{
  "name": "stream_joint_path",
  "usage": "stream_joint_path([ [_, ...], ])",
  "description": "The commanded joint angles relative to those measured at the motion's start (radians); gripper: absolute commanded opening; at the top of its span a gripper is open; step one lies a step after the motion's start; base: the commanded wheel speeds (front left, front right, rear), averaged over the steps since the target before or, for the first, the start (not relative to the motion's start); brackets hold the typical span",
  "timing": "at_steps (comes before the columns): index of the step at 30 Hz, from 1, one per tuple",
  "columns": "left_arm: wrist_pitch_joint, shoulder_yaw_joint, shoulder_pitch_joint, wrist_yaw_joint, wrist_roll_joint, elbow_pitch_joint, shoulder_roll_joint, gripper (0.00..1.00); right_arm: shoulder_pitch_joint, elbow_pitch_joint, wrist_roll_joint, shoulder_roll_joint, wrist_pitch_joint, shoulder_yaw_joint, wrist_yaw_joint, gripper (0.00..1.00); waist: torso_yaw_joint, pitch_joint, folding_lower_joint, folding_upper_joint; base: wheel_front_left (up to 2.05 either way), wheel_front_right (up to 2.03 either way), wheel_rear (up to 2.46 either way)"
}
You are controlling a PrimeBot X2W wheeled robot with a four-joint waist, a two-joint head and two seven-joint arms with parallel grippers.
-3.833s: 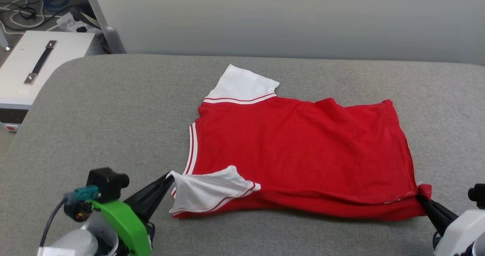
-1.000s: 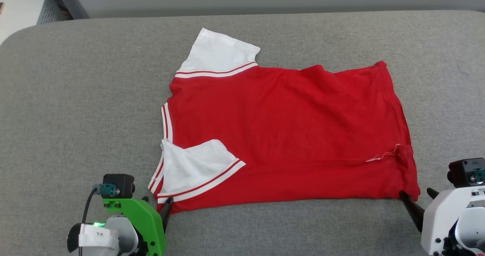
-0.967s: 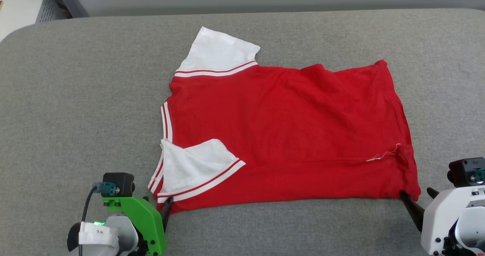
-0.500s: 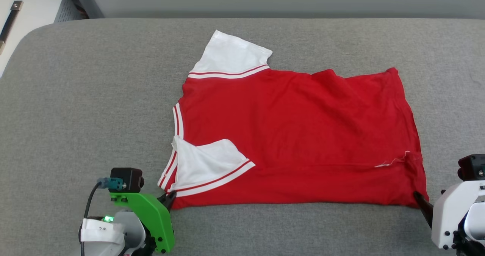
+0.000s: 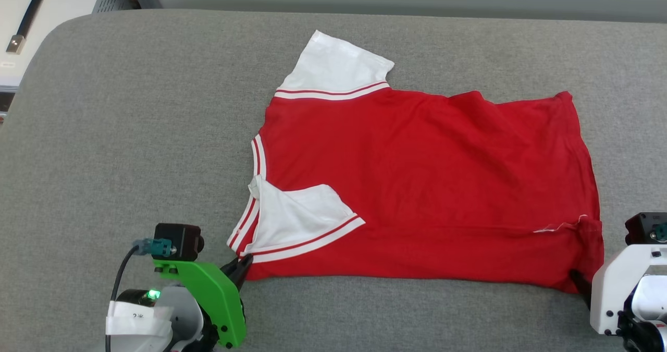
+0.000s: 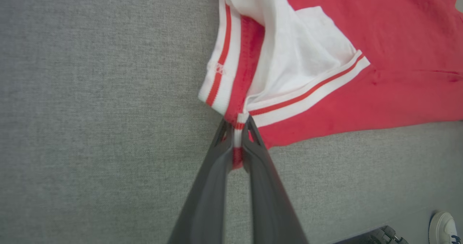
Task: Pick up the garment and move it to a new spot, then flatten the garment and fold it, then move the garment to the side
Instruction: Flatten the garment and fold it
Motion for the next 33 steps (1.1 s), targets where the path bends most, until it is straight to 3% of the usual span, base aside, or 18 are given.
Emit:
stream_joint_path([
  [1, 0.002, 0.000, 0.008, 0.007, 0.007, -0.004, 0.008, 0.00, -0.012, 0.016, -0.004, 0.007, -0.003, 0.008, -0.001, 1.00, 0.001, 0.010, 0.0000, 0.0000, 0.00, 0.00, 0.00],
  [4, 0.004, 0.001, 0.006, 0.006, 0.006, -0.007, 0.010, 0.00, -0.015, 0.042, 0.021, 0.012, 0.001, 0.026, -0.001, 0.97, 0.000, 0.018, 0.0000, 0.0000, 0.00, 0.00, 0.00],
  [5, 0.006, 0.001, 0.005, 0.006, 0.006, -0.006, 0.011, 0.00, -0.017, 0.049, 0.028, 0.012, 0.002, 0.030, -0.001, 0.62, 0.000, 0.020, 0.0000, 0.0000, 0.00, 0.00, 0.00],
  [6, 0.007, 0.001, 0.004, 0.005, 0.006, -0.005, 0.011, 0.00, -0.020, 0.058, 0.034, 0.010, 0.000, 0.034, -0.001, 0.38, -0.001, 0.022, 0.0000, 0.0000, 0.00, 0.00, 0.00],
  [7, 0.008, 0.001, 0.003, 0.005, 0.005, -0.004, 0.011, 0.00, -0.023, 0.065, 0.038, 0.009, -0.003, 0.036, -0.001, 0.07, -0.001, 0.022, 0.0000, 0.0000, 0.00, 0.00, 0.00],
  [8, 0.009, 0.001, 0.002, 0.004, 0.005, -0.001, 0.011, 0.00, -0.026, 0.074, 0.042, 0.006, -0.006, 0.039, -0.001, 0.00, -0.001, 0.020, 0.0000, 0.0000, 0.00, 0.00, 0.00],
  [15, 0.018, -0.006, 0.020, -0.005, -0.011, 0.022, 0.011, 0.00, -0.024, 0.102, 0.059, -0.026, -0.035, 0.036, -0.001, 0.00, -0.001, -0.031, 0.0000, 0.0000, 0.00, 0.00, 0.00],
  [23, 0.022, -0.022, 0.074, -0.010, -0.032, 0.036, 0.019, 0.00, 0.030, 0.051, 0.074, -0.063, -0.012, 0.020, -0.001, 0.00, -0.007, -0.114, 0.0000, 0.0000, 0.00, 0.00, 0.00],
  [33, 0.014, -0.045, 0.158, -0.010, -0.053, 0.058, 0.031, 0.00, 0.178, -0.042, 0.090, -0.031, 0.069, -0.039, -0.001, 0.00, -0.005, -0.151, 0.0000, 0.0000, 0.00, 0.00, 0.00],
])
